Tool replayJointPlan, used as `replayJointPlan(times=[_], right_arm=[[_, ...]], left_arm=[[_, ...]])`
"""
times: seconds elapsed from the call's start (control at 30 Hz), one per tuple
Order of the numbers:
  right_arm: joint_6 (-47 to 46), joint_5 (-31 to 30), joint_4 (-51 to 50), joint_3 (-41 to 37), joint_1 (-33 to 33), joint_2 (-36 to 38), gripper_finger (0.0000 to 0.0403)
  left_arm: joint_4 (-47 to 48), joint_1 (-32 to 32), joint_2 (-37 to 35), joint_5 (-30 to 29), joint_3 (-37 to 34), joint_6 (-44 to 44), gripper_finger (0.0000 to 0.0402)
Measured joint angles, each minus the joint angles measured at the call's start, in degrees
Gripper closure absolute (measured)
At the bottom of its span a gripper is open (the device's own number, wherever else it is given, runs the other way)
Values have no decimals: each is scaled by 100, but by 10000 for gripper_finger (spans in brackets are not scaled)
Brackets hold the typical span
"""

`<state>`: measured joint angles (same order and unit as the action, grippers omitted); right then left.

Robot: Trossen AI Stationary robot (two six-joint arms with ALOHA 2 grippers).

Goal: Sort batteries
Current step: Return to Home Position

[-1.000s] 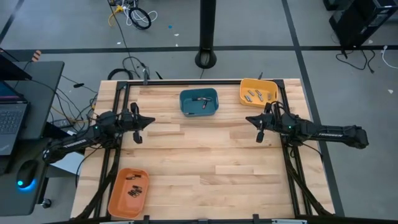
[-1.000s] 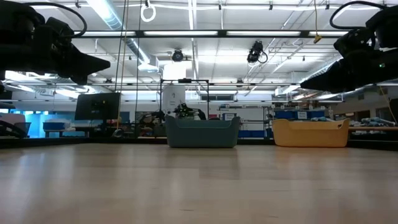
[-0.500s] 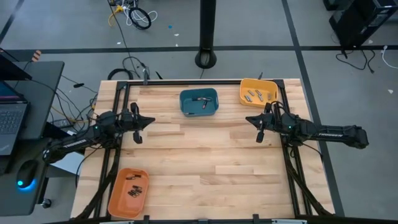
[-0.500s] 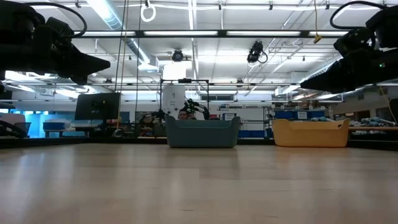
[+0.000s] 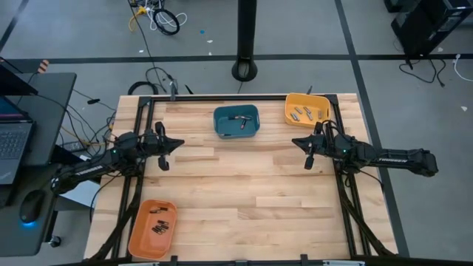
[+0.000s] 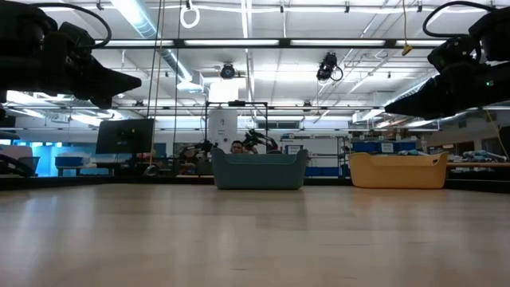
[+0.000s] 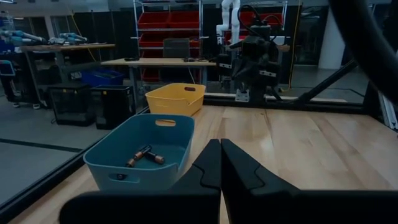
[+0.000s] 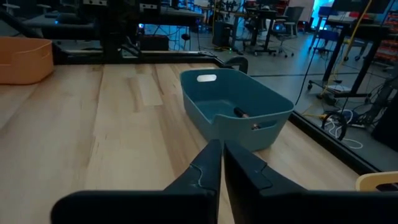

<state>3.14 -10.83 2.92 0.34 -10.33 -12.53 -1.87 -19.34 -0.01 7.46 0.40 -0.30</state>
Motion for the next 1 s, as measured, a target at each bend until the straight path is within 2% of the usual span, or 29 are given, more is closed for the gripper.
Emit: replayJointPlan(times=[1.0], right_arm=[[0, 3, 0, 0, 0, 0, 373]], left_arm=[[0, -2, 0, 11, -2, 2, 387]])
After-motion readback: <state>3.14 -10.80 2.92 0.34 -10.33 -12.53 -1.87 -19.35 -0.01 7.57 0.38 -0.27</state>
